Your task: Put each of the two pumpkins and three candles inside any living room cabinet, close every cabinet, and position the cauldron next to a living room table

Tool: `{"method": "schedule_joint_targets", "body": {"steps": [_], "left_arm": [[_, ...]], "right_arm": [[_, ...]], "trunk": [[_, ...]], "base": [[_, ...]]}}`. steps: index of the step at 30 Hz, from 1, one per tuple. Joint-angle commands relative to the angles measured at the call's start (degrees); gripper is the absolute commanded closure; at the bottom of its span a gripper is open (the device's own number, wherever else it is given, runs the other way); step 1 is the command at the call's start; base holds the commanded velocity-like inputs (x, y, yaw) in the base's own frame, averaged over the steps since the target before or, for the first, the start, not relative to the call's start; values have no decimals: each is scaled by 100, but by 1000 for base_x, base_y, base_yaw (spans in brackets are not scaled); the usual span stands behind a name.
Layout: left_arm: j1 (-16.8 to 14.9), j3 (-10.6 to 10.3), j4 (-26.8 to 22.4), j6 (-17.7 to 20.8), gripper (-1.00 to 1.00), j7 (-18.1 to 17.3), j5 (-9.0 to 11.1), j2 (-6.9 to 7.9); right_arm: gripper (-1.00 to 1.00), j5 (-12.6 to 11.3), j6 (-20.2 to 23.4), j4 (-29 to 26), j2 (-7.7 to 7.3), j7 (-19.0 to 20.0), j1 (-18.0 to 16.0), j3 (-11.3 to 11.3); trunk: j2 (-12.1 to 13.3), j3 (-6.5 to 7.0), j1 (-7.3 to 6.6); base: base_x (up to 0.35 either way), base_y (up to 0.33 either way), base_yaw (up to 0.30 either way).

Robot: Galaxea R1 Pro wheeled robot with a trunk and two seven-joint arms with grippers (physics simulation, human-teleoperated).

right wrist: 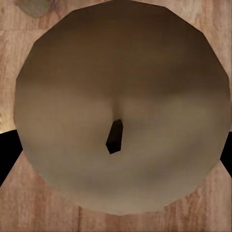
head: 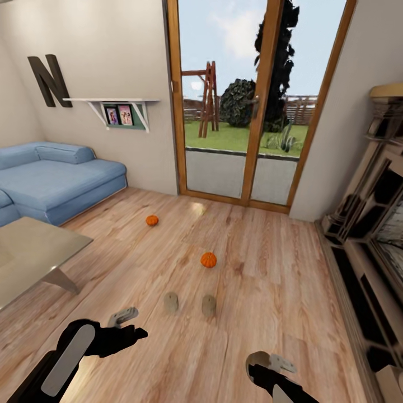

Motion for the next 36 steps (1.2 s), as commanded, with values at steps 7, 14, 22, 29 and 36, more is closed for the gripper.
{"method": "schedule_joint_targets", "body": {"steps": [7, 14, 22, 29, 36], "left_arm": [[-4, -11, -5, 4, -100, 60, 60, 8], [-4, -11, 1, 4, -100, 61, 58, 5], [-4, -3, -3, 4, -100, 66, 52, 16], [-9, -2, 0, 4, -100, 76, 45, 17], [-12, -2, 24, 4, -100, 85, 41, 11]], "right_arm": [[100, -39, 15, -15, -3, -25, -5, 48], [100, -52, 306, -672, -11, 175, -5, 45], [100, -112, 3211, -3750, -12, -624, -1, -9], [100, -259, 4827, -5889, 110, -2244, 0, -72], [100, -648, 5199, -6316, 188, -2780, 0, -261]], "trunk": [[-2, -5, 1], [-2, -5, 1], [-2, -5, 1], [-2, -5, 1], [-2, -5, 1]], "base": [[131, 0, 0], [164, 0, 0], [167, 0, 0], [167, 0, 0], [167, 22, 0]]}}
